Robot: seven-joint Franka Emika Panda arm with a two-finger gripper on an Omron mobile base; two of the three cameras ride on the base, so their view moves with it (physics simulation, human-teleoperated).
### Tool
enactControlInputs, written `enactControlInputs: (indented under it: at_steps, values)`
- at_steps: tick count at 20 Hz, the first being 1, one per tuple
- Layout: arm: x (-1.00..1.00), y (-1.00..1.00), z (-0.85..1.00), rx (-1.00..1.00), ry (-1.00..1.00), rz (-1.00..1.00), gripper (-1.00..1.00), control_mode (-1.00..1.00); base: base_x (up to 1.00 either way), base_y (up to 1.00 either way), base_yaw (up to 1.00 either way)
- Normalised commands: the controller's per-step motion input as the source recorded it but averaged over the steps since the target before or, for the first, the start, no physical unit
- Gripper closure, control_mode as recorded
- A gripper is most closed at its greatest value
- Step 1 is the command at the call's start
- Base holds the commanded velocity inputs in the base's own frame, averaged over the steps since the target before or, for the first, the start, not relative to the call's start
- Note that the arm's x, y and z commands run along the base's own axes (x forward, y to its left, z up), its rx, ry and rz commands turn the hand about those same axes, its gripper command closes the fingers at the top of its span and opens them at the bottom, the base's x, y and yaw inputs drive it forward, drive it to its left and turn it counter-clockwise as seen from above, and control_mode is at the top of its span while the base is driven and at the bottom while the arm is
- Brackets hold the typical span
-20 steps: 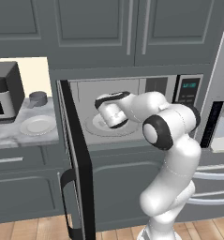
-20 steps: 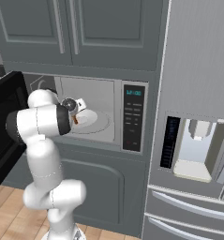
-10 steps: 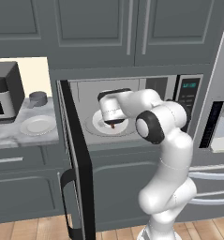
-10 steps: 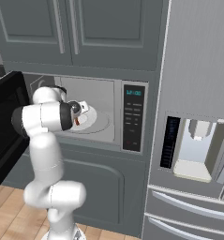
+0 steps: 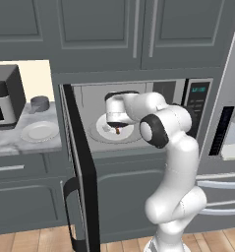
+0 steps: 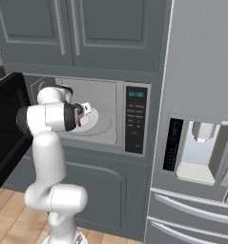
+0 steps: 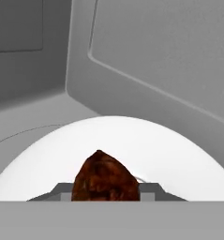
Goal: Pick the chicken drumstick from the counter and place it in the microwave.
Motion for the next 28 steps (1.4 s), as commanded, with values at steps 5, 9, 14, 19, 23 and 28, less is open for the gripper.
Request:
enactControlInputs:
  at_steps: [5, 9, 14, 19, 23, 28]
  values:
    - [0.03, 0.0, -0.1, 0.0, 0.0, 0.0, -1.0, -1.0, 0.0, 0.0, 0.0]
    - [0.0, 0.0, -0.05, 0.0, 0.0, 0.0, -1.0, -1.0, 0.0, 0.0, 0.0]
    - [0.0, 0.0, -0.01, 0.0, 0.0, 0.0, -1.0, -1.0, 0.0, 0.0, 0.0]
    - [-0.07, 0.0, 0.0, 0.0, 0.0, 0.0, -1.0, -1.0, 0.0, 0.0, 0.0]
    - [0.0, -0.01, 0.15, -0.02, 0.0, 0.0, -1.0, -1.0, 0.0, 0.0, 0.0]
    - [-0.01, 0.0, 0.37, 0.0, 0.0, 0.0, -1.0, -1.0, 0.0, 0.0, 0.0]
